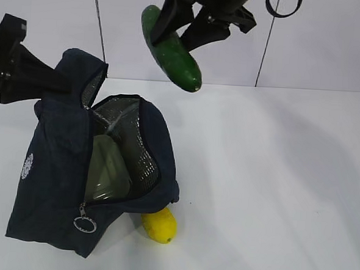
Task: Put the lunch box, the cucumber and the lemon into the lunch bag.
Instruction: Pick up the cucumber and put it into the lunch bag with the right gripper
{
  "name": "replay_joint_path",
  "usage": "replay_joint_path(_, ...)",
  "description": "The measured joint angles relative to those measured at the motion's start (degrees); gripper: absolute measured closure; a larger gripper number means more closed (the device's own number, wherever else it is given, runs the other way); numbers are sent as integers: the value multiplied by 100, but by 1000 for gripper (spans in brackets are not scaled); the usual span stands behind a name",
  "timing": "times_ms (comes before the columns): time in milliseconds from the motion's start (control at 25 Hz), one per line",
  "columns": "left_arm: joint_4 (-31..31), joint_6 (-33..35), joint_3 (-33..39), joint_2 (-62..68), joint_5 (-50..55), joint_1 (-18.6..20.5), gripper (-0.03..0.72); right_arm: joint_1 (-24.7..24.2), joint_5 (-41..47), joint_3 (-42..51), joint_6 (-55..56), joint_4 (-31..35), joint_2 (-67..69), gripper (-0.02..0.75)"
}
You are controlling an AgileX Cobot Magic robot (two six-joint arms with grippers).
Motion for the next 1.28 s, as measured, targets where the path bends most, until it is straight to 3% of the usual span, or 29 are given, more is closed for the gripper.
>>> replay_joint_path(320,0,50,0,0,-22,0,695,215,0,848,12,119,0,392)
replay_joint_path(480,0,59,0,0,-22,0,695,243,-11,1460,-95,734,0,392)
replay_joint_path(800,0,137,0,0,-22,0,695,569,-80,1505,-401,1201,-23,392)
replay_joint_path(1280,-74,174,0,0,15,0,695,591,-745,1505,-806,1599,531,392)
